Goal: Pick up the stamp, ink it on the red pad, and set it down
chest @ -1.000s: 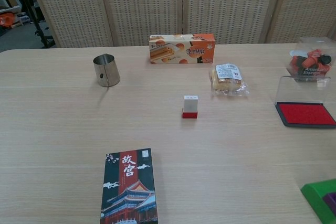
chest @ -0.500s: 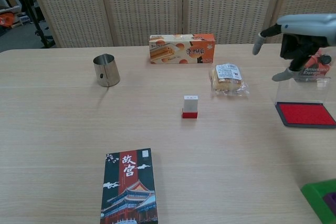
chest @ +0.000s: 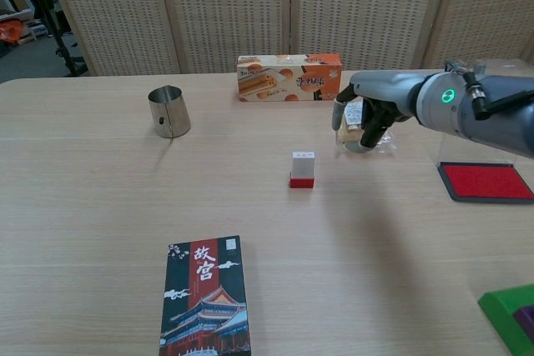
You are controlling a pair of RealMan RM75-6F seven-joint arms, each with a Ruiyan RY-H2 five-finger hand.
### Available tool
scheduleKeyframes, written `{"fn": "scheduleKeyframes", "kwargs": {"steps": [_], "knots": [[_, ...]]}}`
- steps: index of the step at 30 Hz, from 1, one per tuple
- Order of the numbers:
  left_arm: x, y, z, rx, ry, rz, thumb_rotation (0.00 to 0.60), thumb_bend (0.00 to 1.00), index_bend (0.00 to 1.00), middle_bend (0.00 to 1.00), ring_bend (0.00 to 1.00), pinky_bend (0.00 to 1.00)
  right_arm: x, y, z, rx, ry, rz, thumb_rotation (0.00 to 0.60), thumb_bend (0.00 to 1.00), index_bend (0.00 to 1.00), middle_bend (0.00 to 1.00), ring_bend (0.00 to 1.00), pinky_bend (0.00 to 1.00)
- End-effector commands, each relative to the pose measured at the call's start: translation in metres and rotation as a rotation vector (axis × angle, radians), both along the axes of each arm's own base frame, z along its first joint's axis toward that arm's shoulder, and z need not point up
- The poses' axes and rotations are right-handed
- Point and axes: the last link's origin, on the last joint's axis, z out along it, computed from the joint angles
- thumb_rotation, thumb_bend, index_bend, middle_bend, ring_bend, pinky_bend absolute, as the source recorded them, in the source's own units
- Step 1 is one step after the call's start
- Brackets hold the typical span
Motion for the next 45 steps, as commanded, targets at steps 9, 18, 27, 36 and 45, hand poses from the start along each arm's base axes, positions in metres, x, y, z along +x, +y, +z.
{"fn": "scheduleKeyframes", "kwargs": {"steps": [9,18,27,36,45], "knots": [[-0.003,0.004,0.002,0.000,-0.011,0.017,0.600,0.12,0.00,0.00,0.00,0.00,0.032,0.001,-0.032,0.004,0.016,0.025,0.600,0.41,0.35,1.00,1.00,1.00],[-0.005,0.005,0.003,-0.003,-0.015,0.025,0.600,0.12,0.00,0.00,0.00,0.00,0.036,-0.003,-0.043,-0.037,0.039,0.050,0.600,0.41,0.36,1.00,1.00,1.00],[-0.005,0.007,0.003,-0.007,-0.017,0.030,0.600,0.12,0.00,0.00,0.00,0.00,0.037,-0.002,-0.057,-0.038,0.073,0.077,0.600,0.41,0.36,1.00,1.00,1.00],[-0.006,0.007,0.004,-0.004,-0.020,0.033,0.600,0.12,0.00,0.00,0.00,0.00,0.041,0.003,-0.070,-0.031,0.091,0.110,0.600,0.41,0.37,1.00,1.00,1.00],[-0.007,0.007,0.005,0.002,-0.023,0.035,0.600,0.12,0.00,0.00,0.00,0.00,0.034,-0.001,-0.071,-0.049,0.119,0.118,0.600,0.41,0.38,1.00,1.00,1.00]]}}
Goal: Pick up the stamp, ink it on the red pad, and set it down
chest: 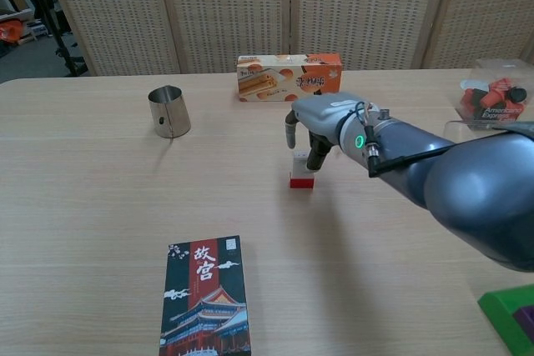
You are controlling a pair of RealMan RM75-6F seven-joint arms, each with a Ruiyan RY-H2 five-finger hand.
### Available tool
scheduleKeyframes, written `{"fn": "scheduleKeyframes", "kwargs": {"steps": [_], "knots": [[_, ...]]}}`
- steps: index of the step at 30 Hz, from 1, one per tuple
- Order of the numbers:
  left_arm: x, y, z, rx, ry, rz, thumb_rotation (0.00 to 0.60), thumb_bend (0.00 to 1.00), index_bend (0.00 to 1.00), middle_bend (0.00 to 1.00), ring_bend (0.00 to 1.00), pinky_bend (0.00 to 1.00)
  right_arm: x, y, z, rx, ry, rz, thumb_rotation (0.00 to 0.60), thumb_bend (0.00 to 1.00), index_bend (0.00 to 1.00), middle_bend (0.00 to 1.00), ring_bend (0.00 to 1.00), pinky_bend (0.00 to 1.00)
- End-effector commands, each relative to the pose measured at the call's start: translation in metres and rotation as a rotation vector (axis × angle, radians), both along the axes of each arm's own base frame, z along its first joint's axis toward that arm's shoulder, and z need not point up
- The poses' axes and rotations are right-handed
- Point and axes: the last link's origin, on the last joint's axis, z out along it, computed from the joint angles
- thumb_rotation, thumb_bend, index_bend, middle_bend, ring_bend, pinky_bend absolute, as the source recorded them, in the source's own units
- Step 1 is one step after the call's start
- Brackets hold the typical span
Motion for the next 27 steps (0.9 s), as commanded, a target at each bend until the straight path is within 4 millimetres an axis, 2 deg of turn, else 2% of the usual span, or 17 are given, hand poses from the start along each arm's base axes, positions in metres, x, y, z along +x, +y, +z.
{"fn": "scheduleKeyframes", "kwargs": {"steps": [1,7,16,27], "knots": [[0.0000,0.0000,-0.0003,-0.003,0.000,-0.001,0.600,0.12,0.00,0.00,0.00,0.00,-0.0020,0.0000,-0.0004,0.001,0.001,-0.004,0.600,0.41,0.38,1.00,1.00,1.00],[0.0002,-0.0004,-0.0009,-0.005,0.003,-0.002,0.600,0.12,0.00,0.00,0.00,0.00,-0.0014,0.0021,-0.0035,0.009,0.002,0.002,0.600,0.41,0.43,1.00,1.00,1.00],[-0.0006,-0.0001,0.0002,-0.003,-0.001,0.001,0.600,0.12,0.00,0.00,0.00,0.00,-0.0033,-0.0016,-0.0049,-0.005,0.015,-0.006,0.600,0.41,0.43,1.00,1.00,1.00],[-0.0007,0.0000,-0.0001,-0.007,-0.003,0.002,0.600,0.12,0.00,0.00,0.00,0.00,-0.0051,-0.0026,-0.0069,-0.003,0.019,-0.009,0.600,0.41,0.52,1.00,1.00,1.00]]}}
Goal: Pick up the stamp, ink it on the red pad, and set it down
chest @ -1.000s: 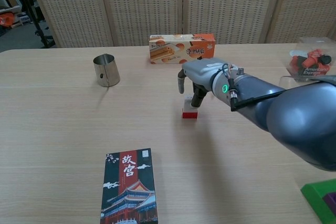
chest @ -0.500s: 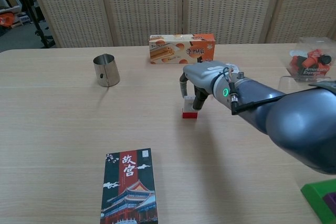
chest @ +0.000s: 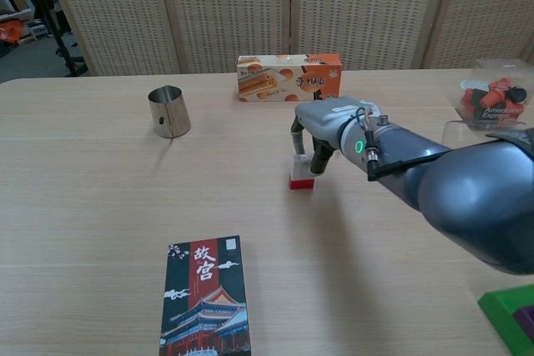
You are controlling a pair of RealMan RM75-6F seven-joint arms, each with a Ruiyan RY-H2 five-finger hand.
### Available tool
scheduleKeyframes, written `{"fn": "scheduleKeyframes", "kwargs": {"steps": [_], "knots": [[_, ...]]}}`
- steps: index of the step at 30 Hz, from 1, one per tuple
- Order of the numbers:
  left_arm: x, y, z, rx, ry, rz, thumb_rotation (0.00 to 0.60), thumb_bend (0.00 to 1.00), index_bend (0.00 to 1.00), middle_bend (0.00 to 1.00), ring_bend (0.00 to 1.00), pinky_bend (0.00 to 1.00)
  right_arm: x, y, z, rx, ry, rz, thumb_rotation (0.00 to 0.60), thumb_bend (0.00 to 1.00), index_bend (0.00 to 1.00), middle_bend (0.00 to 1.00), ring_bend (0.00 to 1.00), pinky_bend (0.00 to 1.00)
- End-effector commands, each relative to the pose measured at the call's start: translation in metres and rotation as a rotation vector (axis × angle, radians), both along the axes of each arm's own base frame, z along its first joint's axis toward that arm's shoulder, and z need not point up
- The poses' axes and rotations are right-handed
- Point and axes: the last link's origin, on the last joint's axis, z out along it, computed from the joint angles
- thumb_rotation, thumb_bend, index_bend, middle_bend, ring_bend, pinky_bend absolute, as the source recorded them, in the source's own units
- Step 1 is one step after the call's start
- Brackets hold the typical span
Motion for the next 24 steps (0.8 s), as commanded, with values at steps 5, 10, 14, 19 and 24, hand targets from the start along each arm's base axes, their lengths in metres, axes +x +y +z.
{"fn": "scheduleKeyframes", "kwargs": {"steps": [5,10,14,19,24], "knots": [[0.000,0.000,0.000,0.003,-0.002,-0.001,0.600,0.12,0.00,0.00,0.00,0.00,0.002,0.000,0.001,-0.009,-0.001,0.015,0.600,0.44,0.53,1.00,1.00,1.00],[0.000,-0.001,0.000,0.001,-0.003,-0.002,0.600,0.12,0.00,0.00,0.00,0.00,0.004,-0.001,0.010,-0.025,-0.013,0.025,0.600,0.45,0.54,1.00,1.00,1.00],[0.000,-0.001,-0.001,-0.006,0.001,-0.005,0.600,0.12,0.00,0.00,0.00,0.00,0.007,-0.002,0.027,-0.045,-0.032,0.049,0.600,0.46,0.54,1.00,1.00,1.00],[0.003,-0.003,-0.002,-0.009,0.004,-0.016,0.600,0.12,0.00,0.00,0.00,0.00,0.002,0.000,0.067,-0.083,-0.054,0.075,0.600,0.47,0.54,1.00,1.00,1.00],[0.005,-0.005,-0.004,-0.015,0.008,-0.028,0.600,0.12,0.00,0.00,0.00,0.00,-0.027,0.001,0.116,-0.130,-0.046,0.039,0.600,0.48,0.54,1.00,1.00,1.00]]}}
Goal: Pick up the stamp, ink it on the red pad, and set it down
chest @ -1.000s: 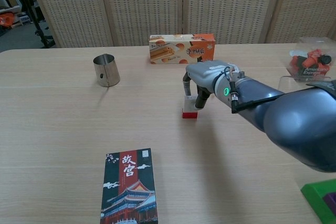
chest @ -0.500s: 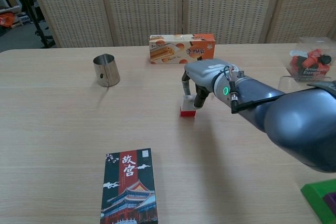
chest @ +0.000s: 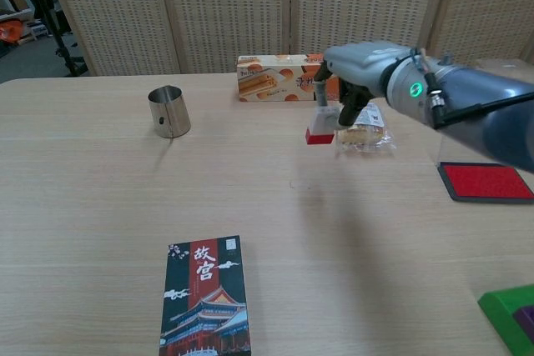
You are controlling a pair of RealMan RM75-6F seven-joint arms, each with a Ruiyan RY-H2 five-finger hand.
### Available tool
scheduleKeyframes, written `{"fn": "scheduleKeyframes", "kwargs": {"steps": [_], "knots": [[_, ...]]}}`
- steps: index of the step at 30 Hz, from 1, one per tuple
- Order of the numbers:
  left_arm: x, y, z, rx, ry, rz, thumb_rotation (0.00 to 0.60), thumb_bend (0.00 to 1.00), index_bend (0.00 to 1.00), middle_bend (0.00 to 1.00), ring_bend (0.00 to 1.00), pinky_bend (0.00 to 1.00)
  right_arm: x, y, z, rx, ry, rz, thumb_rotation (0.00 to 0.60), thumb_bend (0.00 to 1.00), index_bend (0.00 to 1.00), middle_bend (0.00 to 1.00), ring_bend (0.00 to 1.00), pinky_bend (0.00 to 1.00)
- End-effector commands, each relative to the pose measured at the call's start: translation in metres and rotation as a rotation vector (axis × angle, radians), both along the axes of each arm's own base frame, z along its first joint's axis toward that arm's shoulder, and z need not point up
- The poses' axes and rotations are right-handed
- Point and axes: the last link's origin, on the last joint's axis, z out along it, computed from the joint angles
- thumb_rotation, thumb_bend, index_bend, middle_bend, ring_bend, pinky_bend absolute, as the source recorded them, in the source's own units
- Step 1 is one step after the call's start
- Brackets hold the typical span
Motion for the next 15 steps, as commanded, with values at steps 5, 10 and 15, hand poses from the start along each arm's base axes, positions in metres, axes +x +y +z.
{"fn": "scheduleKeyframes", "kwargs": {"steps": [5,10,15], "knots": [[0.002,-0.002,-0.003,-0.007,0.009,-0.011,0.600,0.12,0.00,0.00,0.00,0.00,-0.060,0.008,0.077,-0.057,-0.005,-0.101,0.600,0.52,0.54,1.00,1.00,1.00],[0.005,-0.004,-0.006,-0.012,0.019,-0.024,0.600,0.12,0.00,0.00,0.00,0.00,-0.093,0.016,0.097,-0.039,0.006,-0.142,0.600,0.52,0.54,1.00,1.00,1.00],[0.006,-0.004,-0.009,-0.020,0.027,-0.026,0.600,0.12,0.00,0.00,0.00,0.00,-0.118,0.024,0.093,0.011,0.025,-0.168,0.600,0.52,0.54,1.00,1.00,1.00]]}}
